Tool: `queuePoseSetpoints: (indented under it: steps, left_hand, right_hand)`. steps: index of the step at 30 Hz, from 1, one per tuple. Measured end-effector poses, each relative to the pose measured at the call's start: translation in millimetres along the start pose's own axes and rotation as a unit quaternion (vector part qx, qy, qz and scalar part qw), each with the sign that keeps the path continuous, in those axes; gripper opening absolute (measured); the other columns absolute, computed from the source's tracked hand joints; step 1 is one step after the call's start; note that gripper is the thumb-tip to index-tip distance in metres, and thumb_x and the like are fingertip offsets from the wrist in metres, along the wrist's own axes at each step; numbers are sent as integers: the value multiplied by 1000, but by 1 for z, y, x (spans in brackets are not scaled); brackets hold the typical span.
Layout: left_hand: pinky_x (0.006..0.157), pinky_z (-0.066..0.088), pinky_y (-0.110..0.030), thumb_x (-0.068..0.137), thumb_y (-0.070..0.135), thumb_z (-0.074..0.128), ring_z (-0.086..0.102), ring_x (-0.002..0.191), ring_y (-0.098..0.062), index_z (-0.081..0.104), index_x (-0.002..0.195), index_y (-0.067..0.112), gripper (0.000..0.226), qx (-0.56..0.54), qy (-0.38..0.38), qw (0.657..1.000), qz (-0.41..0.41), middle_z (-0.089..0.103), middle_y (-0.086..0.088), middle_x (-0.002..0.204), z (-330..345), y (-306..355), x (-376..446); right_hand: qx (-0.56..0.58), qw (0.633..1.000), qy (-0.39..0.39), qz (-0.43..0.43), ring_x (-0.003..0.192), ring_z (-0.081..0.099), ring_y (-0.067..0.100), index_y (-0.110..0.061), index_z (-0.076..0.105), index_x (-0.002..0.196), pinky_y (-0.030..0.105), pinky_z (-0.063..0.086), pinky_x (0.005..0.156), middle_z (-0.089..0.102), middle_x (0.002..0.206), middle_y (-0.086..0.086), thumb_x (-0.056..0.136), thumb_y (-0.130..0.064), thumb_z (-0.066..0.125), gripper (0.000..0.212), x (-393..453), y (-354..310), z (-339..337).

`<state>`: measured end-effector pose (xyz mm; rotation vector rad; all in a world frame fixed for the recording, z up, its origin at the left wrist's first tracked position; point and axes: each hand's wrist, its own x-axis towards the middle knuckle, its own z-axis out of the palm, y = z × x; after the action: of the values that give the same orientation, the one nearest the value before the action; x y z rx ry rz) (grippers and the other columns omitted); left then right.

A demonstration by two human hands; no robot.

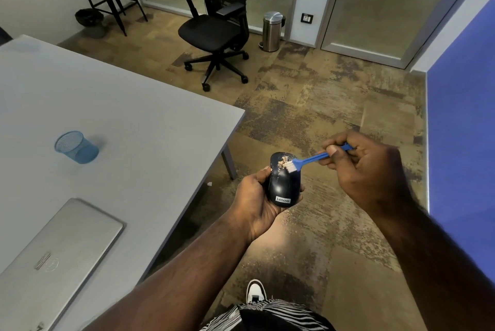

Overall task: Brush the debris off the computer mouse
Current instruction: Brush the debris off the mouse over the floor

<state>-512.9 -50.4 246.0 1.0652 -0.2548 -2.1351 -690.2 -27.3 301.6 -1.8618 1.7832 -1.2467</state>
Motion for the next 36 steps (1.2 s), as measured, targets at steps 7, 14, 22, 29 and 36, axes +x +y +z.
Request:
queuePoseSetpoints:
  steps: [7,14,22,29,36]
  left_hand:
    - [77,55,-44,100,26,37,67,85,-39,66,104,1,38,-2,0,1000,-5,69,-25,100,-1,-2,1]
    - [76,55,-43,99,25,38,66,85,-38,65,104,0,37,-3,-7,1000,-9,68,-25,102,-1,-2,1]
    - [80,53,-42,98,26,35,63,91,-35,58,123,-3,44,-16,-30,999,-12,59,-26,120,-1,1,1]
    - [82,54,-44,99,29,39,65,89,-34,69,103,2,41,-13,-29,1000,-3,70,-23,99,-7,-1,8]
    - [80,53,-43,98,29,38,63,88,-33,66,110,6,37,1,-42,999,-1,66,-20,105,-3,-3,7]
  right_hand:
    - [-46,998,29,13,73,73,8,-19,71,99,35,61,63,68,75,-11,94,-9,60,16,7,5,3]
    - [-68,997,26,14,69,71,9,-20,71,99,37,61,61,68,74,-9,93,-10,60,16,8,9,4]
    - [-17,999,33,10,74,73,1,-27,69,100,35,61,61,69,79,-16,94,-11,59,20,10,5,-3]
    - [22,999,-32,-33,75,73,0,-22,71,103,37,62,61,74,83,-9,94,-10,61,18,1,-7,-4]
    - [-43,993,-80,-72,58,57,-15,-12,72,97,0,34,44,68,69,-6,89,-2,65,15,-4,-18,6]
